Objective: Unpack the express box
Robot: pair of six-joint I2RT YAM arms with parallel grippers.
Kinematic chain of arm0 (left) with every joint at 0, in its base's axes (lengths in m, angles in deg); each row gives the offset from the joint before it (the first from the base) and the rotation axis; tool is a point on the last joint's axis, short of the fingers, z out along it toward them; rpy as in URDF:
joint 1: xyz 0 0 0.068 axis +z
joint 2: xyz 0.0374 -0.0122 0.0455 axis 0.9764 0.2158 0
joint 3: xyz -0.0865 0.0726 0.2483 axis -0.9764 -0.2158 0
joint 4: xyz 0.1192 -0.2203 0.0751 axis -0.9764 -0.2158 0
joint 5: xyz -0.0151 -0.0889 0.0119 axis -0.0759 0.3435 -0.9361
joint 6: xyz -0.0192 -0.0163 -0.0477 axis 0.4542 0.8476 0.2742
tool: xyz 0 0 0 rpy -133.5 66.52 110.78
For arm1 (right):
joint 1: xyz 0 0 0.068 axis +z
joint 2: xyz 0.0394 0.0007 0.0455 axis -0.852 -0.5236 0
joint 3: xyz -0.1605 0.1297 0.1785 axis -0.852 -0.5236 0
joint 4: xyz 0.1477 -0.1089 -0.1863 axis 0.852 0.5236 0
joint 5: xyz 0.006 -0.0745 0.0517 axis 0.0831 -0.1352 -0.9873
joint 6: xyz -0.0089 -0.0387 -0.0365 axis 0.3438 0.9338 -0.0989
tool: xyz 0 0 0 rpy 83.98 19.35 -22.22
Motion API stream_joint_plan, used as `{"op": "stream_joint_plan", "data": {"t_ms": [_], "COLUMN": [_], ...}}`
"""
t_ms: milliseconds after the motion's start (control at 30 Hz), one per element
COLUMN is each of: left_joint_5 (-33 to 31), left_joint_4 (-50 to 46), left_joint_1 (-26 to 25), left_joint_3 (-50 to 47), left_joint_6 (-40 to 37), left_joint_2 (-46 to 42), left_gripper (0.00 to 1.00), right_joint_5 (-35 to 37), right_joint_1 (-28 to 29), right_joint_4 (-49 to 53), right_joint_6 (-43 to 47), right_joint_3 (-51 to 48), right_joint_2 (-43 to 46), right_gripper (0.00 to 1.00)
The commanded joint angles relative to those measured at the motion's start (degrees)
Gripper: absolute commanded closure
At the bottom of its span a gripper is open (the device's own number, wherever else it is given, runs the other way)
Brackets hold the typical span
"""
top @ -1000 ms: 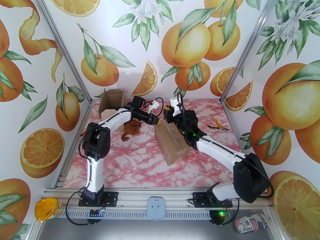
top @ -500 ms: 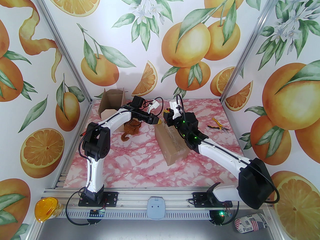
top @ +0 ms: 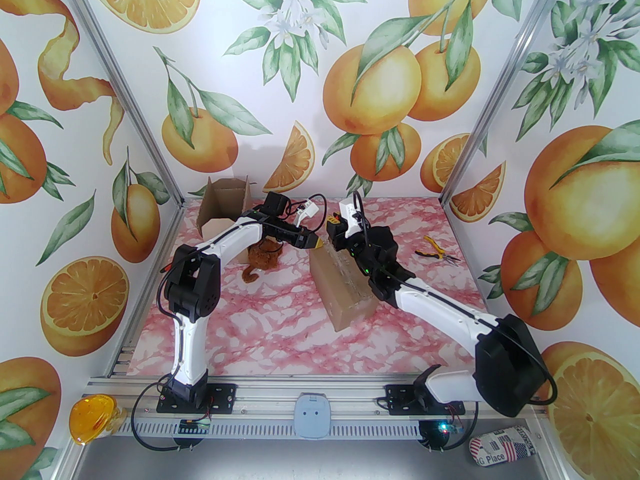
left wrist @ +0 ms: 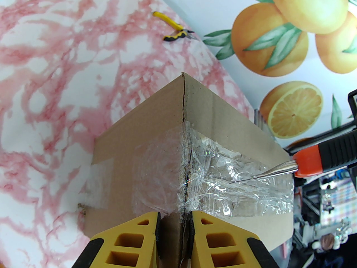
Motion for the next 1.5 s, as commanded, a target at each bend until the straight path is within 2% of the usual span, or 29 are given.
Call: {"op": "stream_joint_plan", "data": {"t_ms": [0,567,933,1467], "left_joint_5": [-6.9,-7.1,-7.7,-10.3], "left_joint_4": [-3.8,-4.3,-4.4,-3.9], "left_joint_1": [-1.0,-1.2,-1.2,-1.0], "left_joint_3": [-2.8,-2.8,-2.8,-3.1], "left_joint_6": [-0.1,-0.1,-0.1,1.7], "left_joint_2": [1.8,1.8,1.9,2.1], "left_gripper": [0.79,0.80,0.80,0.86], "right_joint_5": [-1.4,-1.0,-3.4,-0.2], "right_joint_1": [0.0,-0.7,-0.9,-0.3], "right_joint_4": [-4.5,-7.4,-6.4,2.6], "right_joint_6": [1.0,3.7,0.6,-0.1], "right_joint_3": [1.6,0.8,-0.9,-6.0], "right_joint_2": [-2.0,-3.6,-3.3,4.3], "right_gripper": [0.92,0.93,0.93,0.94]}}
